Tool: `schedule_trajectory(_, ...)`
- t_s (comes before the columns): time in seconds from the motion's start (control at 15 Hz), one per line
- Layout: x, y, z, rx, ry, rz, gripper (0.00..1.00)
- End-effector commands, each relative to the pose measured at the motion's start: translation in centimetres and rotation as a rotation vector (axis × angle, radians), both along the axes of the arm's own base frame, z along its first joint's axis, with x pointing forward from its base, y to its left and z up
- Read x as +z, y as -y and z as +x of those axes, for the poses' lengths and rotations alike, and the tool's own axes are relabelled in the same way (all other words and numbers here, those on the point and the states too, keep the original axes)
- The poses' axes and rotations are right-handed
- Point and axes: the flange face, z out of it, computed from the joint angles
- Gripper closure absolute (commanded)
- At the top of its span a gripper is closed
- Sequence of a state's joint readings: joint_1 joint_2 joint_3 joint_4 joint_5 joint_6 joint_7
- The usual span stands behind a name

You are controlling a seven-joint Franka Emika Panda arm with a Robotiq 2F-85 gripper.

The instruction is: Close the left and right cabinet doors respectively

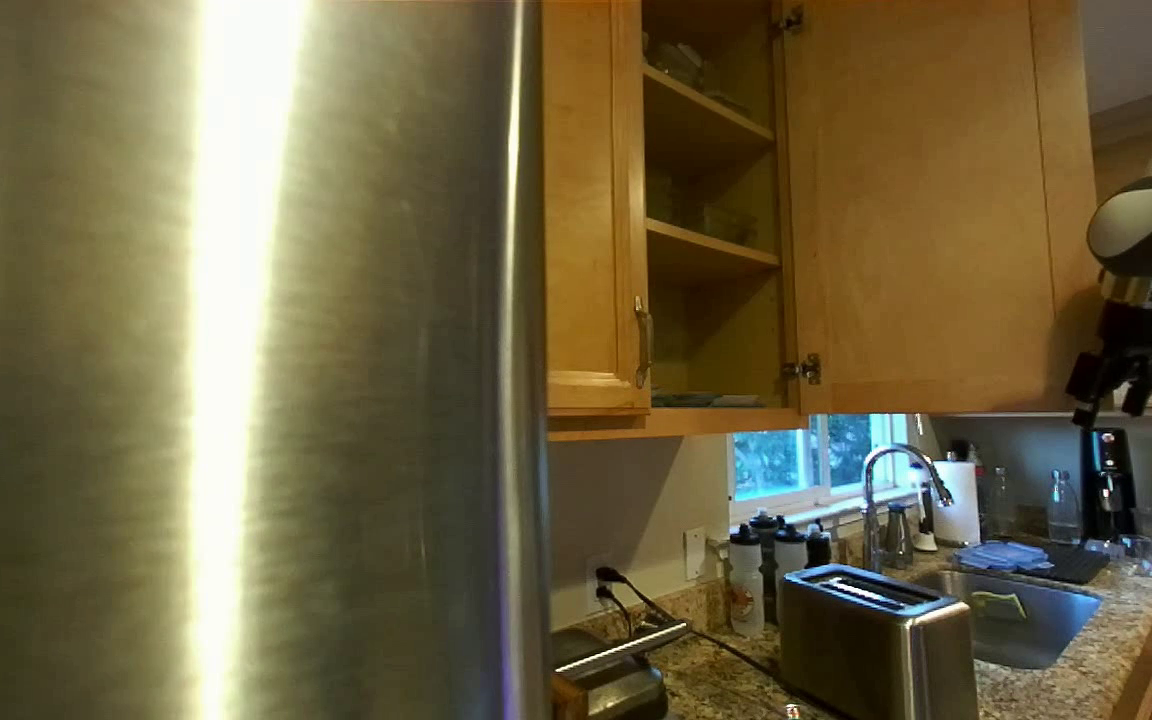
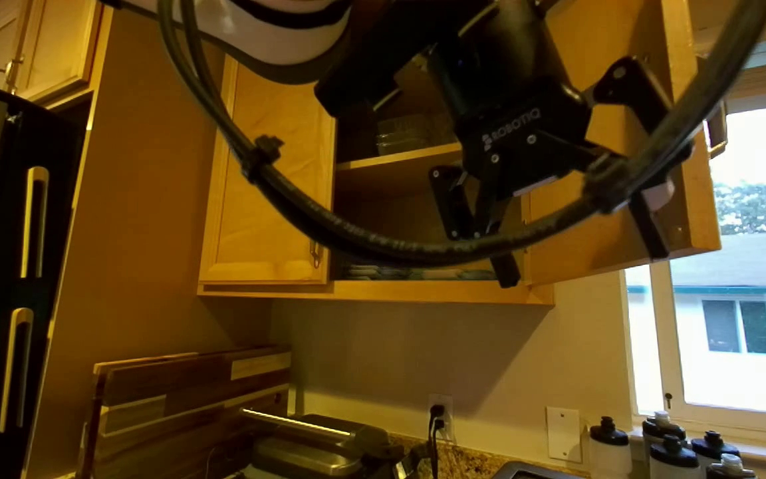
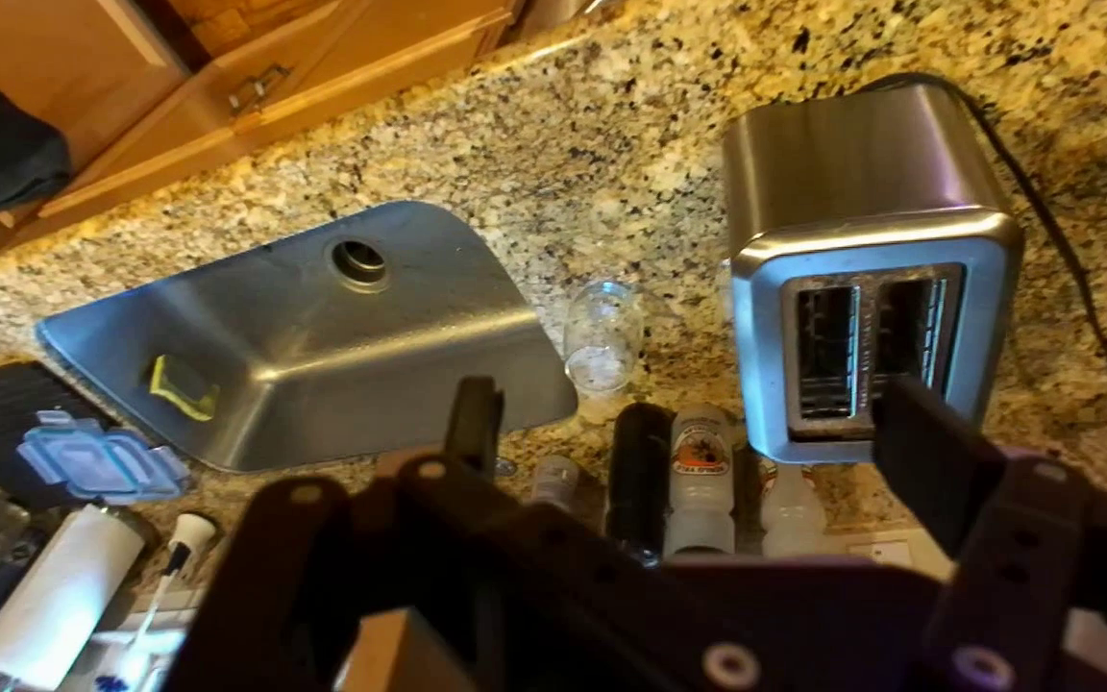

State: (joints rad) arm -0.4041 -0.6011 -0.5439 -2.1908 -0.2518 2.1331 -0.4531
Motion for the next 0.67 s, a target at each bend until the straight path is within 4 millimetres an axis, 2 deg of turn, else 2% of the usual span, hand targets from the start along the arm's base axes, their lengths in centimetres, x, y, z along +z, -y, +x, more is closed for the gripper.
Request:
schedule_trajectory(0.0,0.5,1.1,-1.8,-0.028,0.05,-0.092,0.0)
schedule_trajectory(0.2,0.7,1.7,-1.9,-0.03,0.082,-0.135,0.0)
schedule_trajectory(0.6,0.5,2.6,-1.2,0.108,0.177,-0.215,0.0)
